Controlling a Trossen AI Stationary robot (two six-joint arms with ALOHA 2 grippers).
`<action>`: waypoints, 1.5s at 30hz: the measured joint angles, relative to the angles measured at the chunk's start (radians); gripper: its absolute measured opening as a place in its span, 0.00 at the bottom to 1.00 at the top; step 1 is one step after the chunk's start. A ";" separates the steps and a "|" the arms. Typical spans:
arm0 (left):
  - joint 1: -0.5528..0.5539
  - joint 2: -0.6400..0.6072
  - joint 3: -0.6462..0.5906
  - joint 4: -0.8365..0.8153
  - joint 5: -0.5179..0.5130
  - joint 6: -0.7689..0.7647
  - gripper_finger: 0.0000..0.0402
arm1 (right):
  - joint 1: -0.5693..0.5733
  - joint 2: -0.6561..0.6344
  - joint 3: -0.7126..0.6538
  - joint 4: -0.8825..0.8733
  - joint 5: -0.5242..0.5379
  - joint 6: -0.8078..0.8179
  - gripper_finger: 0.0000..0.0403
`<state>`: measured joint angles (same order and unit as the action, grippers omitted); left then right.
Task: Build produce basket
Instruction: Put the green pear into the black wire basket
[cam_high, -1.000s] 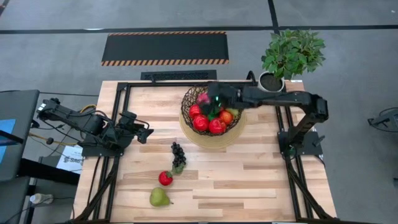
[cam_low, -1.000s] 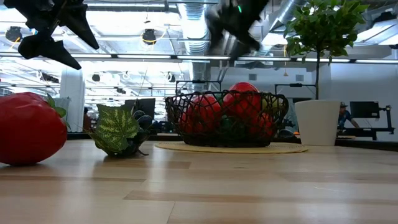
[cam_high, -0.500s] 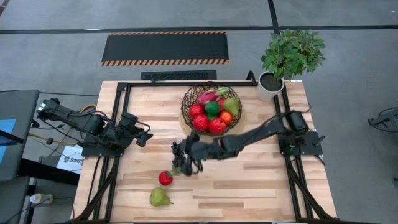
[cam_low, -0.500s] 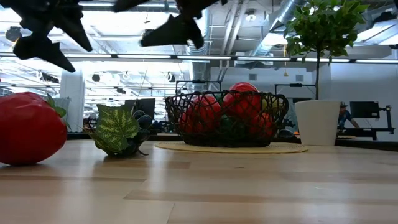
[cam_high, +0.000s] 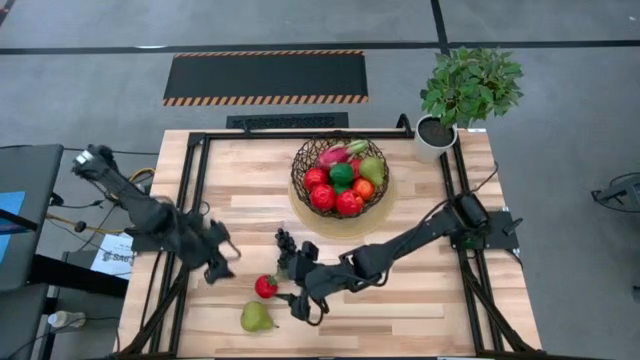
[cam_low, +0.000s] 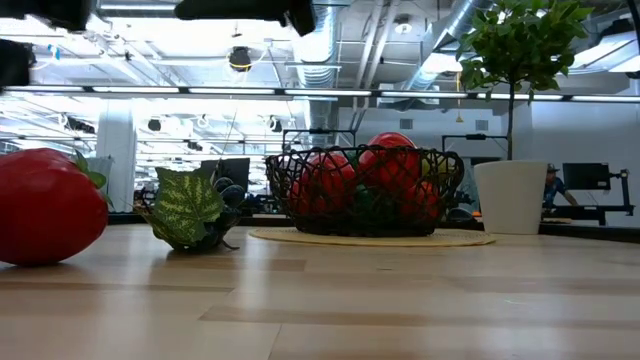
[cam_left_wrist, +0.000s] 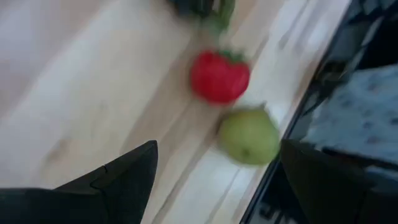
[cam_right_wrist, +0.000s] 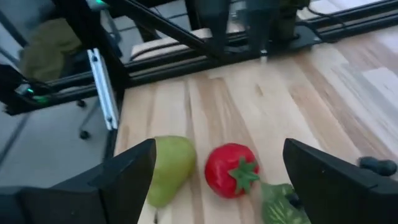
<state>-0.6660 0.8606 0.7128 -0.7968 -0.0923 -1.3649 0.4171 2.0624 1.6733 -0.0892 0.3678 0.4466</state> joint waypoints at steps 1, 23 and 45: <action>-0.031 0.037 0.000 0.011 -0.001 -0.029 0.81 | 0.007 0.000 0.000 0.004 0.001 0.008 0.91; -0.283 0.724 0.026 0.459 -0.136 -0.500 0.81 | 0.127 0.007 0.000 -0.109 0.065 0.177 0.90; -0.152 0.780 0.207 0.588 -0.325 -0.308 0.81 | 0.234 0.030 -0.008 -0.626 0.329 0.772 0.90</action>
<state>-0.8182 1.6402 0.9194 -0.2087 -0.4170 -1.6731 0.6510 2.0923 1.6656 -0.7157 0.6965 1.2184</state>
